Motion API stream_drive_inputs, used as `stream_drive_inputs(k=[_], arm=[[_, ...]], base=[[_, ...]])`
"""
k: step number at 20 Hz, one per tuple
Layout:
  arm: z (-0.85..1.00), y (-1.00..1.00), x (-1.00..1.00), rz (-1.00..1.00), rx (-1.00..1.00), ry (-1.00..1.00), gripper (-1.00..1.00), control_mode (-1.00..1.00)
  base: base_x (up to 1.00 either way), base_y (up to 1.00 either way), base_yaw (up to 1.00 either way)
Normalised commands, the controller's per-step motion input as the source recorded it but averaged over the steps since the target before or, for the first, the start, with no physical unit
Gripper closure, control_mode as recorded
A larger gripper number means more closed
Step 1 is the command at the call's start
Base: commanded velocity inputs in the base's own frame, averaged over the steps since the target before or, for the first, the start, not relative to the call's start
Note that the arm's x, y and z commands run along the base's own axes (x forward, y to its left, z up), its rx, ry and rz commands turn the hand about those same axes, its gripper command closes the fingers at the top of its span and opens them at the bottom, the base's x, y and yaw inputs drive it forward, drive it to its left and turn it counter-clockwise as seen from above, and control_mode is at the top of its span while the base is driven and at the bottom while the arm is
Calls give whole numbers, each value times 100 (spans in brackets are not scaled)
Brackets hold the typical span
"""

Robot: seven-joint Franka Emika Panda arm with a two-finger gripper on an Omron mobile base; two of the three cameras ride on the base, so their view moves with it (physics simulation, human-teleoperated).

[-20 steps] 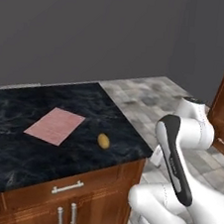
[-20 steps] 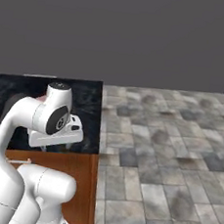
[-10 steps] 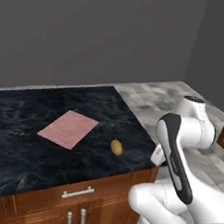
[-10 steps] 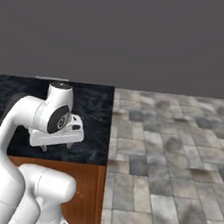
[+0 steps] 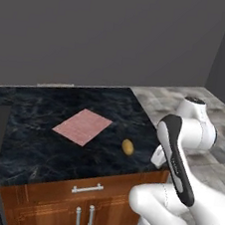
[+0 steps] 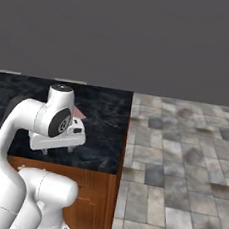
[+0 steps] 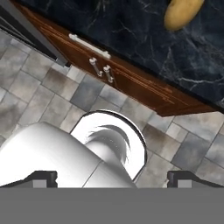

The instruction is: Place the carrot and potato inside the fridge drawer. Close the drawer after placing the vegetables.

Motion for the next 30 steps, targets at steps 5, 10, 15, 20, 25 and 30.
stream_drive_inputs(k=[5,10,15,20,25,30], arm=[[-9,87,59,-19,0,-6,-100,-100],[-18,65,70,-30,0,0,-100,-100],[-5,6,61,-16,2,3,-100,-100],[-3,-32,45,-1,3,4,-100,-100],[-31,-29,26,0,0,3,-100,-100],[-51,-3,32,0,0,6,-100,-100]], base=[[0,0,0],[0,0,0],[0,0,0],[0,0,0],[0,0,0],[0,0,0]])
